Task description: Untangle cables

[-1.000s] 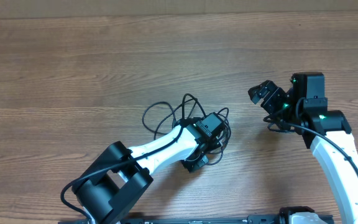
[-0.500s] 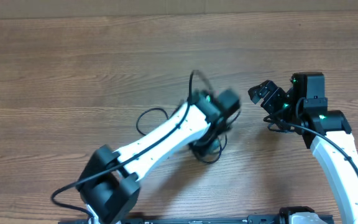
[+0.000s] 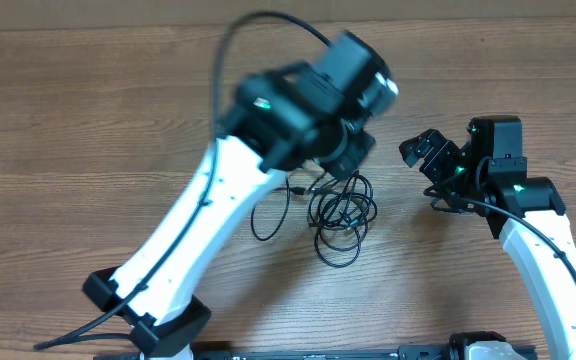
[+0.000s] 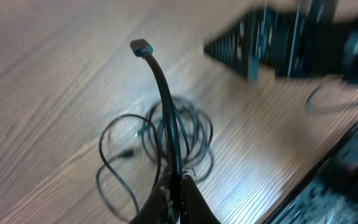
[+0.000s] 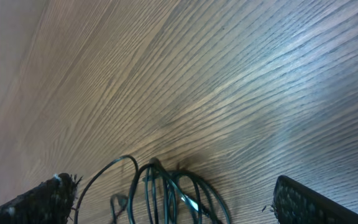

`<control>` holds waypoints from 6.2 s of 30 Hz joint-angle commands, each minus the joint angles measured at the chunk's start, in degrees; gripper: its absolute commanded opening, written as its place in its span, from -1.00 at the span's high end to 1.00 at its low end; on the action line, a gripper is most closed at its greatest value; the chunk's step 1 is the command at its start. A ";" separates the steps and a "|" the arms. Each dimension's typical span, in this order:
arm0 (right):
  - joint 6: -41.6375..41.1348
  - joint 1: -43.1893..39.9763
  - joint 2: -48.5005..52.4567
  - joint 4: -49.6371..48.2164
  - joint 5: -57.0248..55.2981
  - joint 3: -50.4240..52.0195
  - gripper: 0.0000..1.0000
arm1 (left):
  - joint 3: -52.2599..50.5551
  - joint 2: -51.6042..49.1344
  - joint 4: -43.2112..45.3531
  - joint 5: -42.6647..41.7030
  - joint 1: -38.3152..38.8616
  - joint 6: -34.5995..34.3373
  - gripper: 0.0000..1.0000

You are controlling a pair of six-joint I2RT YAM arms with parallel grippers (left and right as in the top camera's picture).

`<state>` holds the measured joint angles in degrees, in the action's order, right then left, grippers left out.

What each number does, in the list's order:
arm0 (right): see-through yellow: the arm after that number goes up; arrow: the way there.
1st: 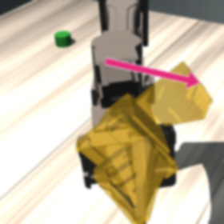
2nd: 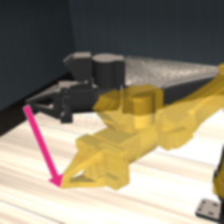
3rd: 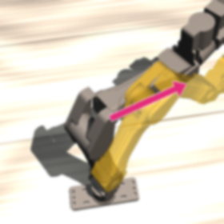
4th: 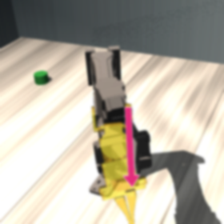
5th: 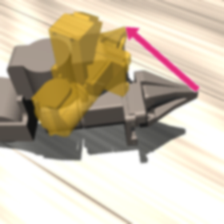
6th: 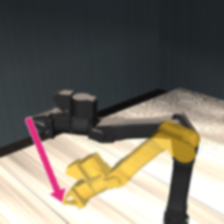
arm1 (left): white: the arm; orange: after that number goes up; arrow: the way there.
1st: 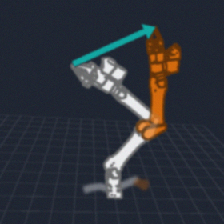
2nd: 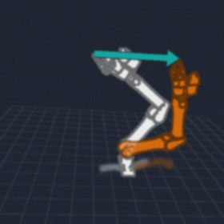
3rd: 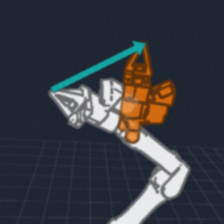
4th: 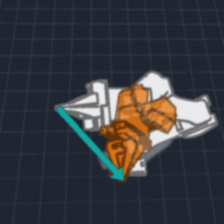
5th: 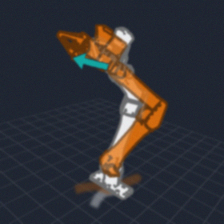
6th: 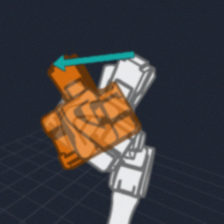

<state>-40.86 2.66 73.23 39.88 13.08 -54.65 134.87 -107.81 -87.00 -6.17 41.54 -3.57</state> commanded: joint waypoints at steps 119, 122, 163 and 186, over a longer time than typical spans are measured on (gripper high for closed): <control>0.46 -0.15 -0.44 -0.33 -0.13 -0.87 -1.00 | 36.59 -22.38 20.37 -31.10 -40.85 -24.96 0.92; 0.46 -0.15 -0.44 -0.33 -0.15 -0.87 -0.99 | 35.63 -22.53 24.13 -29.27 -38.97 -24.50 0.92; 0.46 -0.15 -0.44 -0.33 -0.15 -0.87 -1.00 | 19.98 -34.32 12.13 -21.94 -67.01 -3.06 -0.10; 0.46 -0.15 -0.44 -0.33 -0.13 -0.87 -1.00 | 21.73 -27.63 -1.88 -21.53 -47.08 -9.31 -0.99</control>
<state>-40.84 2.66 73.23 39.83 13.13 -54.65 155.20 -138.04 -86.87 -25.65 -8.62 -10.98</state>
